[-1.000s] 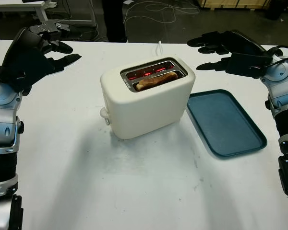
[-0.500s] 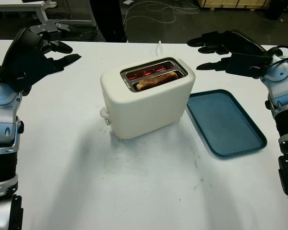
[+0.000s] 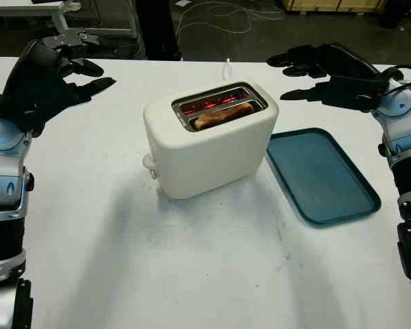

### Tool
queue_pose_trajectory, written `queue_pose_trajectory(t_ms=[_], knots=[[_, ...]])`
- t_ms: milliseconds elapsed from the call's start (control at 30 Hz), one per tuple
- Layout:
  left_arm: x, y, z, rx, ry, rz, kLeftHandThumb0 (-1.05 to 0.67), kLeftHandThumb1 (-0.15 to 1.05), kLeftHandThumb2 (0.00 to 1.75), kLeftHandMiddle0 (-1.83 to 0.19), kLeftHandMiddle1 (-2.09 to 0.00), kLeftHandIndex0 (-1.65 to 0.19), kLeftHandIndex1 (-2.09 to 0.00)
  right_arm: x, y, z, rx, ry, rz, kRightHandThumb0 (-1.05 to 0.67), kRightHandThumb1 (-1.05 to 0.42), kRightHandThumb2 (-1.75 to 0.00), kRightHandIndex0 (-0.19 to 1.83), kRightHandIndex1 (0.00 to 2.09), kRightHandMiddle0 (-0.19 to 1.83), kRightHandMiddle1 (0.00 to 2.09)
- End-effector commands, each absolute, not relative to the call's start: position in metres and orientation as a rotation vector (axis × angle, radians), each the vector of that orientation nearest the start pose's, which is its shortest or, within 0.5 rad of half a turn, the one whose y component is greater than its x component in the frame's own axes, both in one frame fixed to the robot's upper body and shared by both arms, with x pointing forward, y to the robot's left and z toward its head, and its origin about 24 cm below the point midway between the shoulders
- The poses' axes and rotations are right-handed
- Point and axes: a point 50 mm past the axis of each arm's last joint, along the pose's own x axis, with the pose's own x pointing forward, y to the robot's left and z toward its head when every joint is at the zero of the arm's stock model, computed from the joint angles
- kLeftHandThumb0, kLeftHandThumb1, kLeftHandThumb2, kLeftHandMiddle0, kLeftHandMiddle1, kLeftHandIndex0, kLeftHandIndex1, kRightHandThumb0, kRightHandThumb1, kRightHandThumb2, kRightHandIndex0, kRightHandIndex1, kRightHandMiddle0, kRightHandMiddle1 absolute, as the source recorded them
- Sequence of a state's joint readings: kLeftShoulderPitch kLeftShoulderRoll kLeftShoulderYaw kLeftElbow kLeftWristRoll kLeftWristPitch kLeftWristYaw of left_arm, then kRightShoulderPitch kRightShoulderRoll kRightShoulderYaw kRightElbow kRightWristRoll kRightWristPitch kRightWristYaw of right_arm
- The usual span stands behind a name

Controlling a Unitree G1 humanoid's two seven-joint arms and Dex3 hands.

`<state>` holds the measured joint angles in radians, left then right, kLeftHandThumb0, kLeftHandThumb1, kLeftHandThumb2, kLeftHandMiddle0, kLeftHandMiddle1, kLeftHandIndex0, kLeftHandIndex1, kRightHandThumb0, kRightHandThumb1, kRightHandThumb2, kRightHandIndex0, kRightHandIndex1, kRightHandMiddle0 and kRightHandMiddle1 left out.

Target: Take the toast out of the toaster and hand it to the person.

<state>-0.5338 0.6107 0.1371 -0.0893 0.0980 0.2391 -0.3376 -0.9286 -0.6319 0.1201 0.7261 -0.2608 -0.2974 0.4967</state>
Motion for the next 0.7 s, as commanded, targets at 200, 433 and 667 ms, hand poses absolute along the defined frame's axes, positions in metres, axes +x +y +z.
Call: queue_pose_trajectory(t_ms=[200,433,667], knots=[[0.3116,0.2358,0.2336,0.711,-0.329,-0.093,-0.41,0.92,0.16,-0.34,-0.98,-0.49,-0.52,0.3826,-0.2189,0.2227,-0.983,-0.252,0.391,-0.44,-0.9,0.0,0.58,0.01,0.55,0.01],[0.3113,0.2348,0.2341,0.705,-0.329,-0.092,-0.39,0.92,0.16,-0.32,-0.97,-0.48,-0.52,0.3838,-0.2189,0.2221,-0.971,-0.244,0.396,-0.42,-0.9,0.0,0.58,0.01,0.55,0.0],[0.3111,0.2346,0.2345,0.716,-0.326,-0.092,-0.37,0.92,0.17,-0.33,-0.97,-0.48,-0.52,0.3838,-0.218,0.2224,-0.978,-0.242,0.393,-0.43,-0.9,0.0,0.57,0.0,0.55,0.0]])
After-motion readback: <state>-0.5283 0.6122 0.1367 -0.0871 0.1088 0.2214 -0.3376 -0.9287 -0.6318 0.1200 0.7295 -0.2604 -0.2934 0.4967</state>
